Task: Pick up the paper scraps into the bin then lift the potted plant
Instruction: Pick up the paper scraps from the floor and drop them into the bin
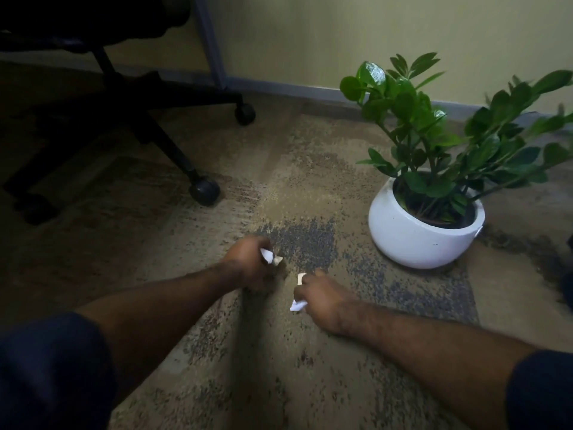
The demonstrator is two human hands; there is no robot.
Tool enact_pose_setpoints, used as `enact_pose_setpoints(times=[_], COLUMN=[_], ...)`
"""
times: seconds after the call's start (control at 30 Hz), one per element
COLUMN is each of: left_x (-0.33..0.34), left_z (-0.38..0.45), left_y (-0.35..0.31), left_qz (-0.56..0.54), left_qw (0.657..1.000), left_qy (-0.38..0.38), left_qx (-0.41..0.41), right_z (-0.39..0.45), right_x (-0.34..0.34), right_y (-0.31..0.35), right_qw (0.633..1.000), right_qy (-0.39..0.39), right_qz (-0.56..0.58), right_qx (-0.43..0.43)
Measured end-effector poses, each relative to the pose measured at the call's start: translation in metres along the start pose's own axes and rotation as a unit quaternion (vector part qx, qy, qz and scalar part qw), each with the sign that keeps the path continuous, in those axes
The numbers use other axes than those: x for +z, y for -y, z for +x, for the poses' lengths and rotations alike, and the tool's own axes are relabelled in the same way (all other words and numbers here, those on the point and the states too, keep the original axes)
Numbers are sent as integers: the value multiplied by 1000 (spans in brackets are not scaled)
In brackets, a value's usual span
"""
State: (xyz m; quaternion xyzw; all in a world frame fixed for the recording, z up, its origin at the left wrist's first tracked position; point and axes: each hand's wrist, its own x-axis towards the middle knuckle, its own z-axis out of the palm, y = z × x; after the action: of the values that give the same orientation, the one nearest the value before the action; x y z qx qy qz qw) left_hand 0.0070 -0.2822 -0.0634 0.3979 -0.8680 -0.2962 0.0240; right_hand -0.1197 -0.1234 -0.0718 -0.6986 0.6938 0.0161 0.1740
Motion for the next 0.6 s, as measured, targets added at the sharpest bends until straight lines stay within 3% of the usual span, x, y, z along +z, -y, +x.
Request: enact_pose_setpoints(times=[0.23, 0.4, 0.6], left_x=[-11, -17, -22], left_z=[-2, -5, -10], left_y=[-10, -18, -20], left_qz=[-61, -58, -45], left_qw=[997, 997, 997], left_qy=[-42, -45, -56], left_qx=[-30, -33, -30], right_z=[-23, -41, -44], right_x=[-10, -22, -26], right_y=[-25, -38, -34], right_qw=[991, 991, 994], right_qy=[105, 10, -2], right_qz=[63, 58, 99], right_qx=[59, 123, 45])
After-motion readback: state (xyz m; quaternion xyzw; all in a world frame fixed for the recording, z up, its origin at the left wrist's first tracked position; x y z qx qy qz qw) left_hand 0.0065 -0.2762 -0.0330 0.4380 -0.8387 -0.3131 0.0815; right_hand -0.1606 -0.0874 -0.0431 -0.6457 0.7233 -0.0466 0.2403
